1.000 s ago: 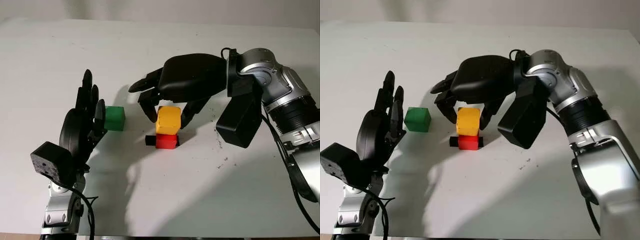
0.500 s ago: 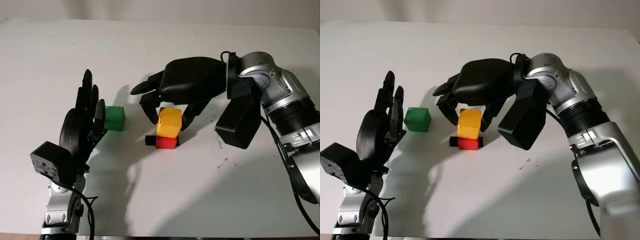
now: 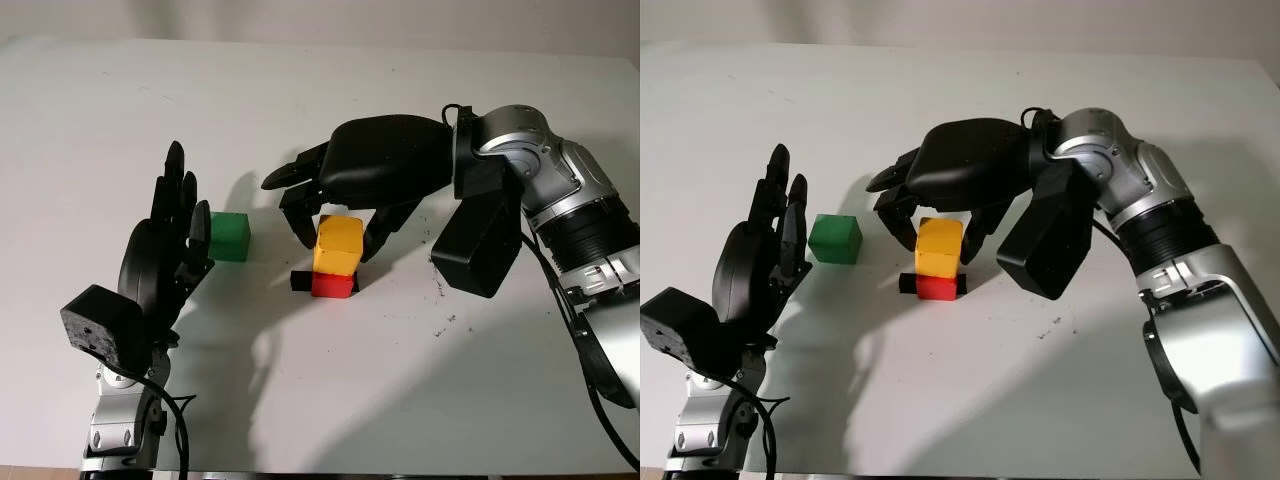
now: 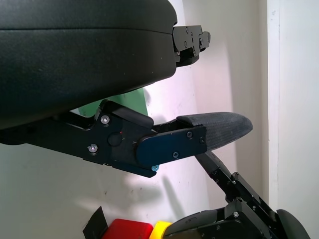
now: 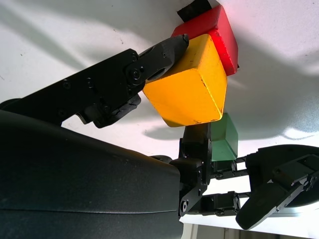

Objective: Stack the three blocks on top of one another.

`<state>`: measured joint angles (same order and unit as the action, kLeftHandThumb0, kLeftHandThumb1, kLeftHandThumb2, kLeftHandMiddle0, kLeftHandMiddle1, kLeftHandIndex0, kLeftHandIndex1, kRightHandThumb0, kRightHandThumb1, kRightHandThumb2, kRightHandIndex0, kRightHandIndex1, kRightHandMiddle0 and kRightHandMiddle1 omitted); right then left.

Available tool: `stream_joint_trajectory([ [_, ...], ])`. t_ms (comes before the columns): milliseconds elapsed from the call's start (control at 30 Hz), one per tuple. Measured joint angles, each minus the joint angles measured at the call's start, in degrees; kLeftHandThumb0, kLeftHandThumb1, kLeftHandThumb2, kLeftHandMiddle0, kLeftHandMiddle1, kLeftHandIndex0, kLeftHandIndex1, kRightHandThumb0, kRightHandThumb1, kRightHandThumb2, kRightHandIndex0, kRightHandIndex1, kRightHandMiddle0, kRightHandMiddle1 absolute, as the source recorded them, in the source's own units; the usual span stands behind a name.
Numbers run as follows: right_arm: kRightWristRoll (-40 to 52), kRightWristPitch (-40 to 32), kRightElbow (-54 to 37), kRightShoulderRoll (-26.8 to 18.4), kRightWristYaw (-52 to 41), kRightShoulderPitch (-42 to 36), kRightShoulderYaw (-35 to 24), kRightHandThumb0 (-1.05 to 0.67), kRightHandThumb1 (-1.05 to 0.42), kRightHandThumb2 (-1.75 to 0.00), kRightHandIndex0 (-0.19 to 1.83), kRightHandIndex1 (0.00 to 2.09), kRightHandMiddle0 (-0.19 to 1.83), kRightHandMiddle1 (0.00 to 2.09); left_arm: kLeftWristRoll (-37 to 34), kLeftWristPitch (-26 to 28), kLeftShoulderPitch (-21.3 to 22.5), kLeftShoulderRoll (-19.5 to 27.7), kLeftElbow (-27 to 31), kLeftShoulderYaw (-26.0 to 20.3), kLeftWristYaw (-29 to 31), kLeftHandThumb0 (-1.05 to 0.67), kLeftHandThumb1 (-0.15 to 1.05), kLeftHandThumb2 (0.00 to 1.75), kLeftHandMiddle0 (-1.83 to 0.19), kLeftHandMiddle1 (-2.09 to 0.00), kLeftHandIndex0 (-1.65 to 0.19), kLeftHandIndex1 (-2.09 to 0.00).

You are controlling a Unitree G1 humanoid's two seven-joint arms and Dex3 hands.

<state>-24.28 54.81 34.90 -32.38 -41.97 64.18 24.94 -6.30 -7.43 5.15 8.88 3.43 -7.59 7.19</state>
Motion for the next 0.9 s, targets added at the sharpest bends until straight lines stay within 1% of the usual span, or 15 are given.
stream_joint_trajectory([
  [400,0.01,0.65,0.33,0.07,0.17,-0.02,0.01,-0.43,-0.97,-0.05,0.26,0.05,0.38,1.44,0.36,0.1,-0.32,-0.67,0.22,0.27,-0.54,-0.75,1.05,0.6,0.08,-0.06,0.11,-0.06],
  [533,0.14,0.8,0.94,0.32,0.05,-0.02,0.04,-0.41,-0.98,-0.06,0.25,0.05,0.38,1.45,0.41,0.3,-0.32,-0.8,0.23,0.3,-0.83,-0.75,1.05,0.59,0.09,-0.05,0.11,-0.06],
  [900,0.74,1.06,1.41,0.47,-0.67,-0.02,0.07,-0.48,-0.96,-0.05,0.24,0.05,0.38,1.46,0.55,0.3,-0.32,-0.82,0.23,0.6,-1.1,-0.74,1.05,0.6,0.1,-0.05,0.12,-0.05],
])
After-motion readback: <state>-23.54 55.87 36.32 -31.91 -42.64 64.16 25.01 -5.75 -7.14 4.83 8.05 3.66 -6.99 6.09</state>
